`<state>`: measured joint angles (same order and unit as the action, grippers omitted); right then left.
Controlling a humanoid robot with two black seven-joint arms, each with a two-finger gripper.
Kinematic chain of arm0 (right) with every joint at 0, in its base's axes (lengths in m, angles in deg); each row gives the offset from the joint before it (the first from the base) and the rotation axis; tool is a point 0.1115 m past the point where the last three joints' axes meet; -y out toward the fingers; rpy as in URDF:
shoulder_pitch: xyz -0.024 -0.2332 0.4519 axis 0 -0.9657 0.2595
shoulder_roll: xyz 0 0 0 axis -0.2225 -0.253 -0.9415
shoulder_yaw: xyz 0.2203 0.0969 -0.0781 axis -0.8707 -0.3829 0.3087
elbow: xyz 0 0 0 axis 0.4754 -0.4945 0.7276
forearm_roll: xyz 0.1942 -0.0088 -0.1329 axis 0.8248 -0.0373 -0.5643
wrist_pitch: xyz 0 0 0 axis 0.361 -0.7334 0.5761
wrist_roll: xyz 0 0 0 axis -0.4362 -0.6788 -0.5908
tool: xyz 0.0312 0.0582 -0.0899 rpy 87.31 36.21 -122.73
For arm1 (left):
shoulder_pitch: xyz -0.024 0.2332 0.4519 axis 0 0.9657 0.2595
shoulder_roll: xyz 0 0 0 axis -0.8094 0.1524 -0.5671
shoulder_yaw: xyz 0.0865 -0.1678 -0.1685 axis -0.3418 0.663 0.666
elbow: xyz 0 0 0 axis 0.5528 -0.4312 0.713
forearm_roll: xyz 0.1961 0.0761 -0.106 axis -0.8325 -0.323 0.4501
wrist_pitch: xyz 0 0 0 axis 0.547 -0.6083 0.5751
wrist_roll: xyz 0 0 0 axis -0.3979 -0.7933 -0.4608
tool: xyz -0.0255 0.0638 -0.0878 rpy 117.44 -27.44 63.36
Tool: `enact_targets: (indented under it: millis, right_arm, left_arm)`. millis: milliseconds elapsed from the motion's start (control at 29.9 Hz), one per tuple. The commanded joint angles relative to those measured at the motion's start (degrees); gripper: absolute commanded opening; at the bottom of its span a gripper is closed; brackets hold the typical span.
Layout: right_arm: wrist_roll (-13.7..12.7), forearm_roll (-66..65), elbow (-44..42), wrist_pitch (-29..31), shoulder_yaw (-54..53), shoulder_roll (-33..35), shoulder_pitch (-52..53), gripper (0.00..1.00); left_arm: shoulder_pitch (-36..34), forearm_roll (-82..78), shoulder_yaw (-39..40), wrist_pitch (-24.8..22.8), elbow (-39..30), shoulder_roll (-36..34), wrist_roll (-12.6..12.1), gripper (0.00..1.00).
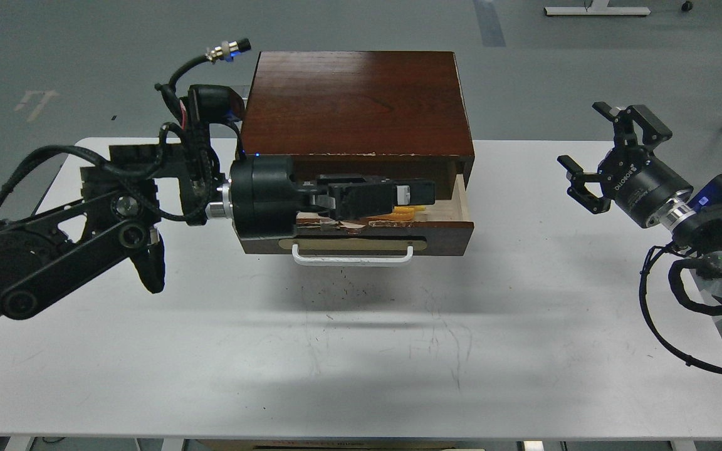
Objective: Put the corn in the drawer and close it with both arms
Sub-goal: 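Bring the left gripper down to the front of the drawer, then position the left gripper against the drawer front below the handle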
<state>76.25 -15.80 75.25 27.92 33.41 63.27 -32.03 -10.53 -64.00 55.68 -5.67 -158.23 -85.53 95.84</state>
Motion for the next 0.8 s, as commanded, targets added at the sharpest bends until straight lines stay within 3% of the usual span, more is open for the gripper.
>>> enact_targets:
  millis: [0,200,368,768]
  right_arm:
    - [0.00,0.00,-0.07,0.00,-0.01,0.30,0.06,1.00]
    - [0.00,0.00,-0.07,0.00,-0.01,0.38,-0.03,1.00]
    - [0.00,0.00,0.02,0.00,0.08,0.47,-0.03,1.00]
    - [0.00,0.00,-0.07,0.00,0.08,0.47,-0.47,1.00]
  left_arm:
    - [4.91,-0.01,-0.17,0.01,0.13,1.06,-0.01,0.00]
    - [12.74,-0.19,-0.09,0.01,0.39,0.18,-2.34,0.00]
    - [15.20,-0.10,-0.08,0.41,2.58,0.18,-7.69,0.00]
    - [16.43,0.86,0.71,0.50,7.33,0.09,-8.58,0.00]
